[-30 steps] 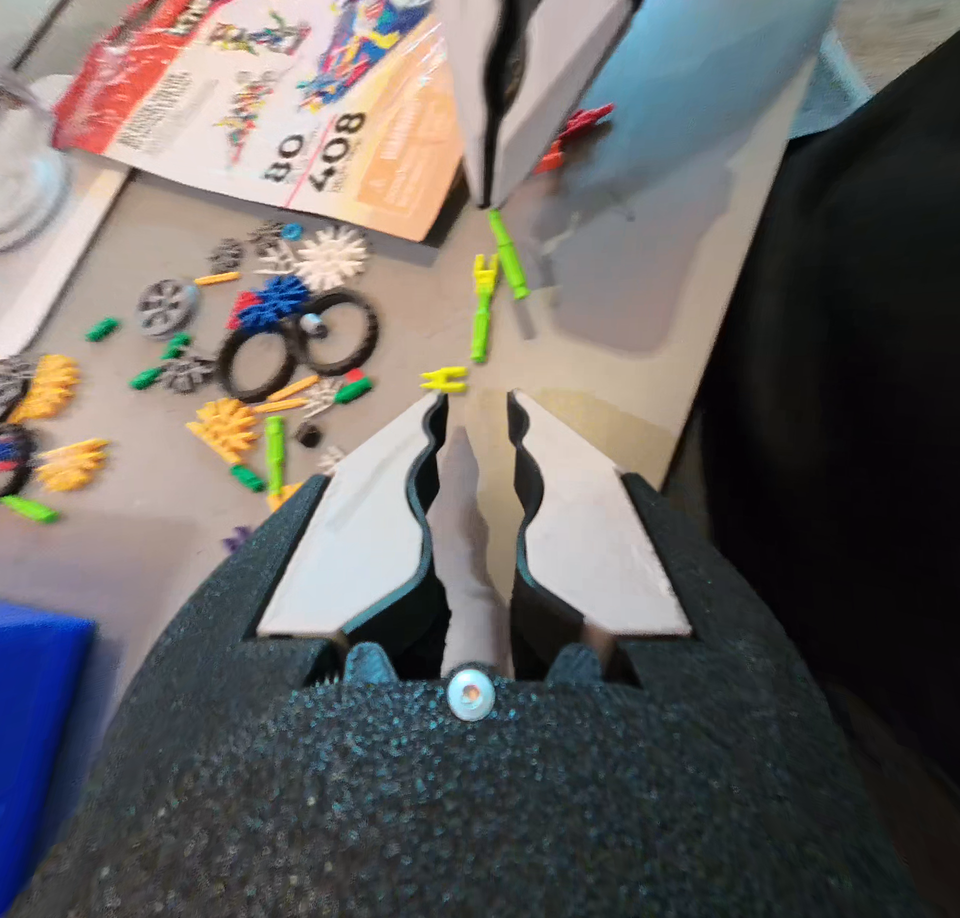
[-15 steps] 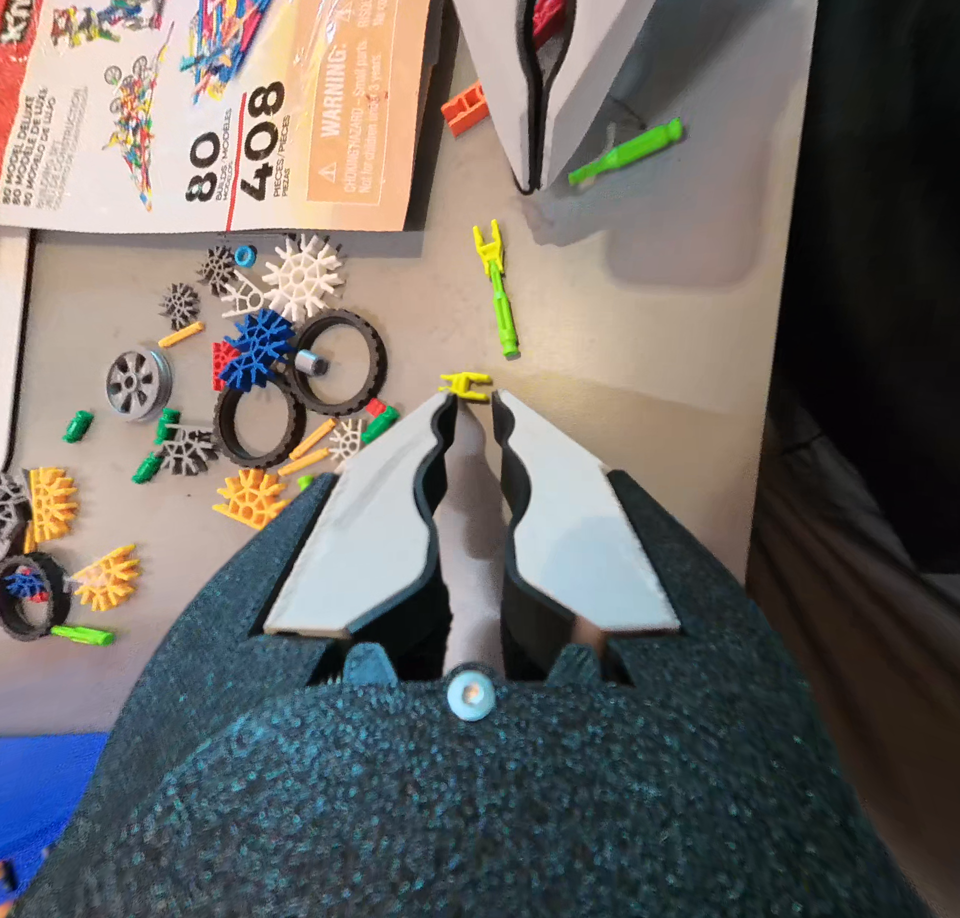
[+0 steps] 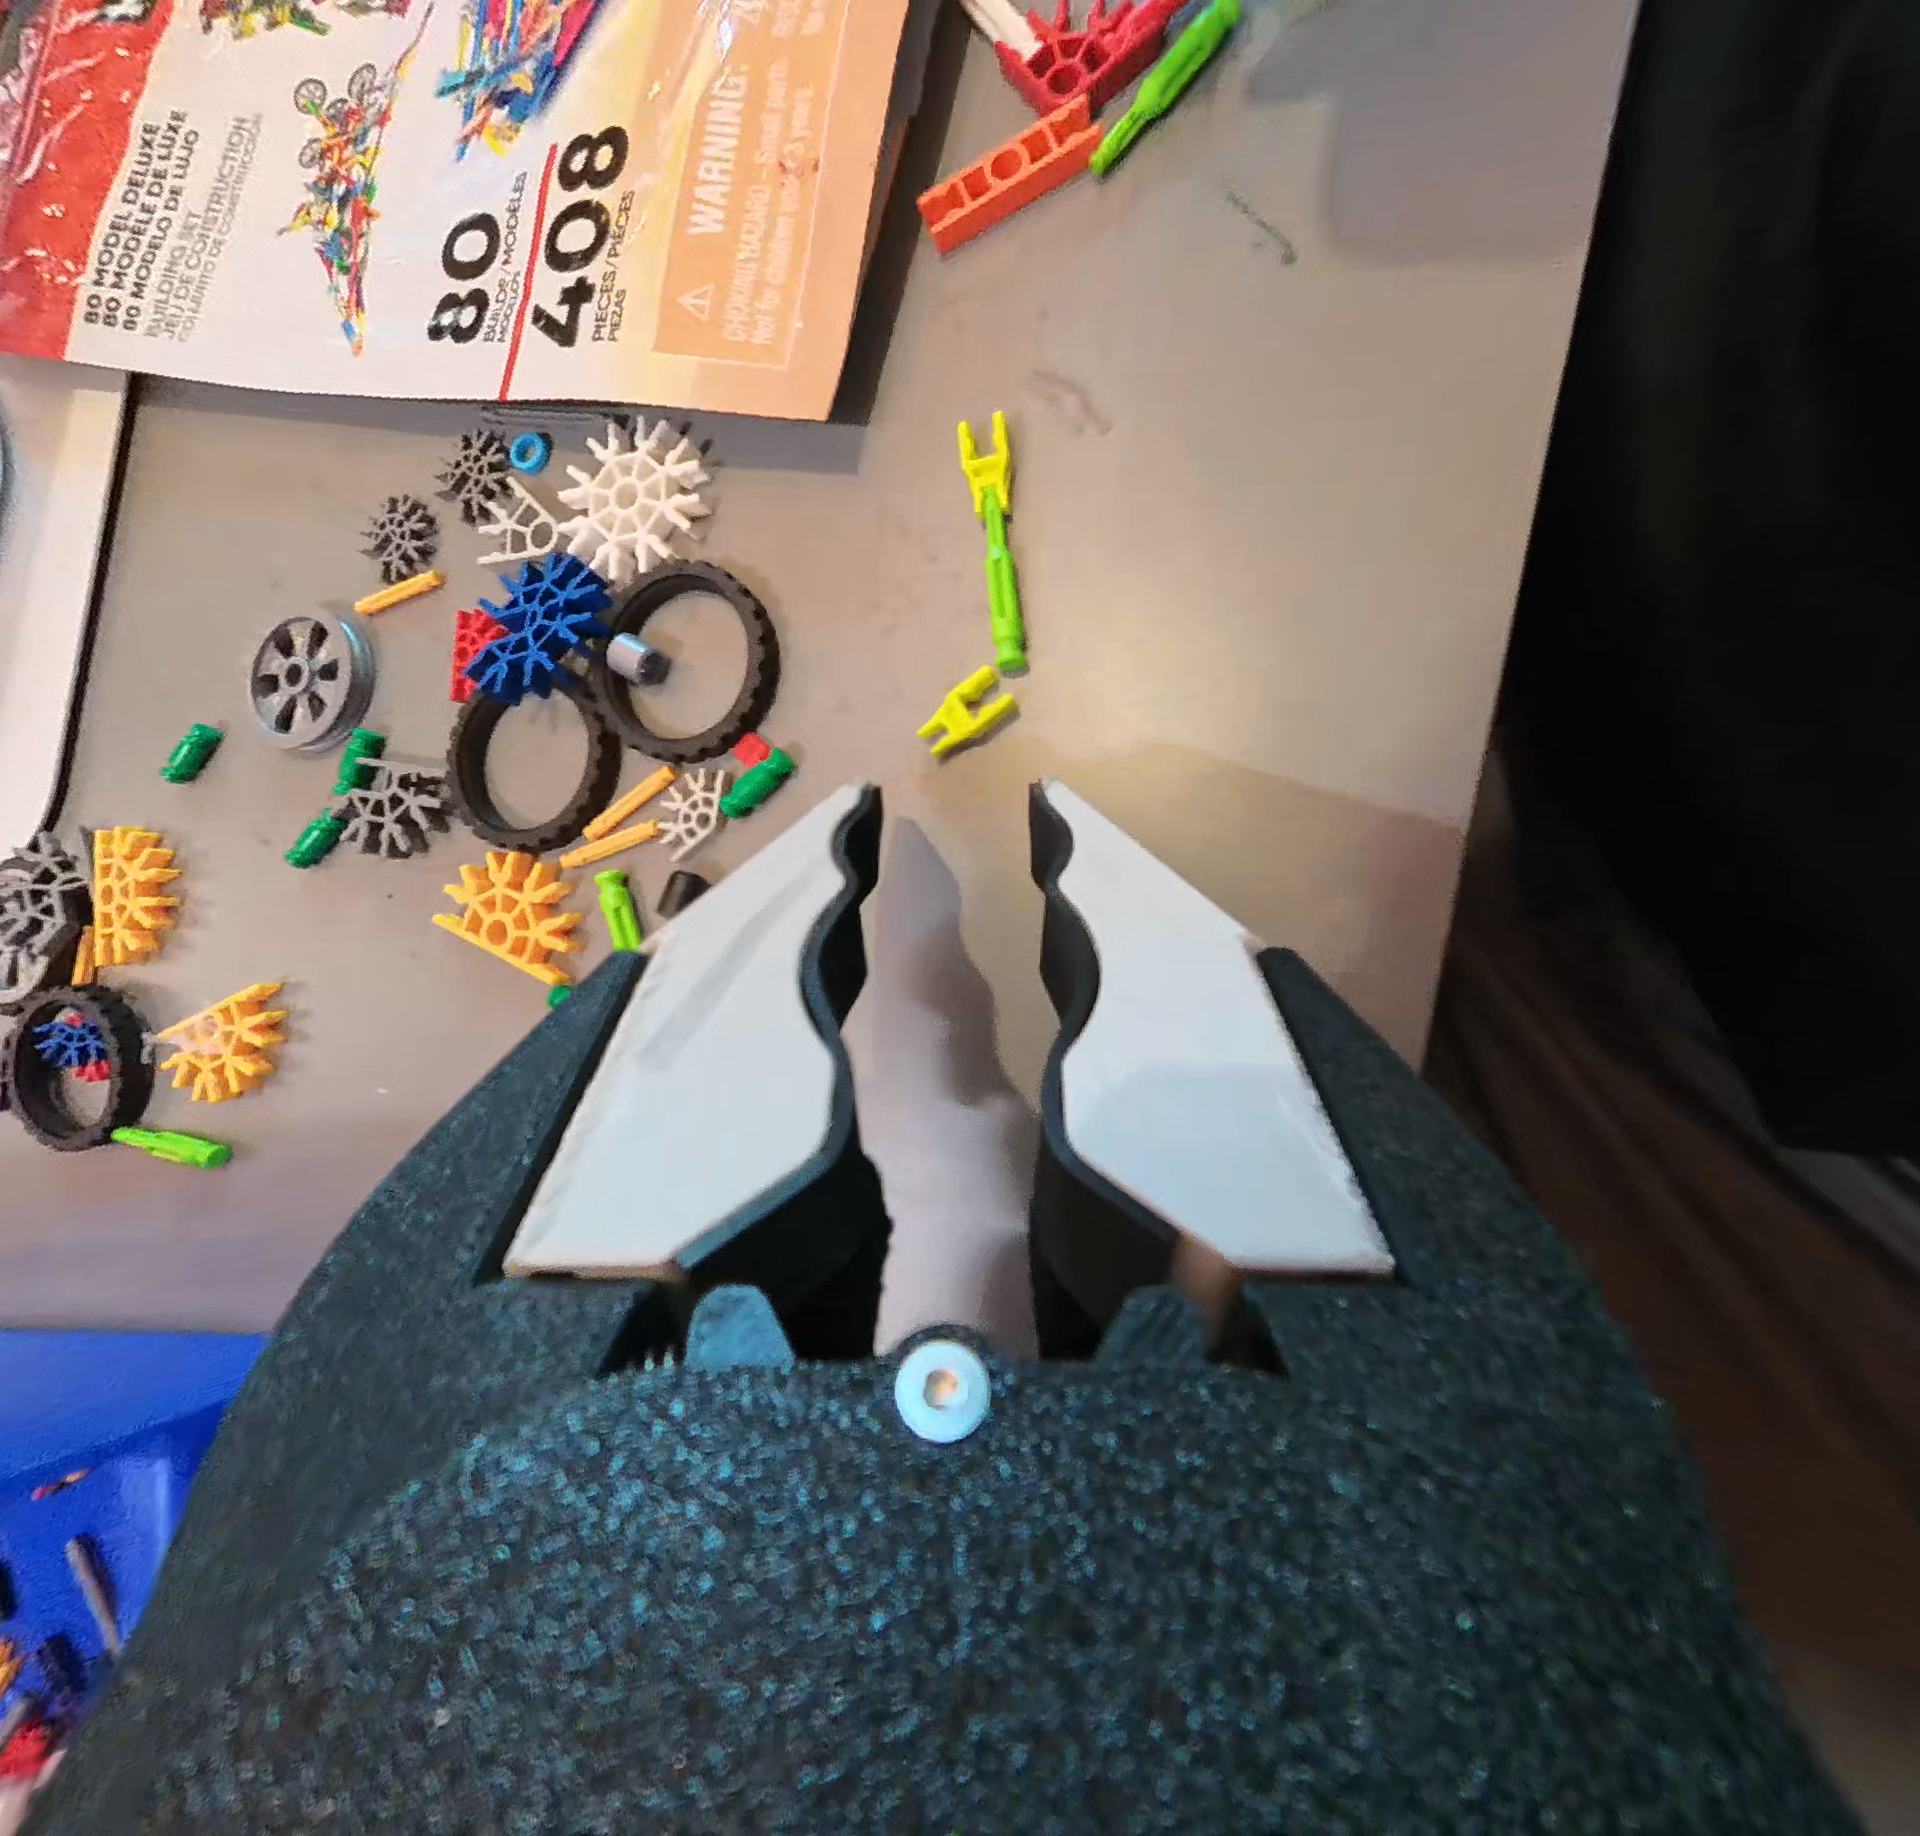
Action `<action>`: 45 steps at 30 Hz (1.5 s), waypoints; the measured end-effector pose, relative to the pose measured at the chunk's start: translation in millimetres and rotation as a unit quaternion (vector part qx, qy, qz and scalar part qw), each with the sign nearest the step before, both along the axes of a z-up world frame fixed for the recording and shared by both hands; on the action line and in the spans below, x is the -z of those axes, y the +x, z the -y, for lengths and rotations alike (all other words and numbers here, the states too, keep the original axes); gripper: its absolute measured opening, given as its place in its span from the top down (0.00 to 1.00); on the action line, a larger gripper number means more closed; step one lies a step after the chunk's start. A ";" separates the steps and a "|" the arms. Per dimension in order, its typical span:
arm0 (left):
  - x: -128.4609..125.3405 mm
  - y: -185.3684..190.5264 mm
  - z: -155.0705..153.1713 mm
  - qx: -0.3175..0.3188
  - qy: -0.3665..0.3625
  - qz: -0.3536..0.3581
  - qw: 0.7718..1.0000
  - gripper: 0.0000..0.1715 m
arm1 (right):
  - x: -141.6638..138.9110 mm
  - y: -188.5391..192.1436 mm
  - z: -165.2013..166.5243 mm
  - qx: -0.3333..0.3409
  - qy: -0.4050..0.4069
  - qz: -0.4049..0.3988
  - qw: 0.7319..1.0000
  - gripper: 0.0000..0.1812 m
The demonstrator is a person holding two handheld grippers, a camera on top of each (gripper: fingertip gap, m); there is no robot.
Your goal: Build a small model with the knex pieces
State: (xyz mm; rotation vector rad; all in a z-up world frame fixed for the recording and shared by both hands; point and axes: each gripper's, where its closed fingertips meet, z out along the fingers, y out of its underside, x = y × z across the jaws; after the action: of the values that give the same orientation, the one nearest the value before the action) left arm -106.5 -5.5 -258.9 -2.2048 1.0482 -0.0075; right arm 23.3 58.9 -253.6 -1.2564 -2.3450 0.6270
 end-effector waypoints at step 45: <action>9.7 24.2 11.2 0.021 -0.035 0.055 0.998 0.95 | 2.1 -17.9 17.8 0.003 -0.020 -0.020 1.000 0.98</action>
State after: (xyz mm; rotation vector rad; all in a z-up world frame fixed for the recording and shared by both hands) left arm -82.3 -16.7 -268.6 -2.2170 1.0480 -0.1853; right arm 5.4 41.1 -255.7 -1.2553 -2.3066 0.6940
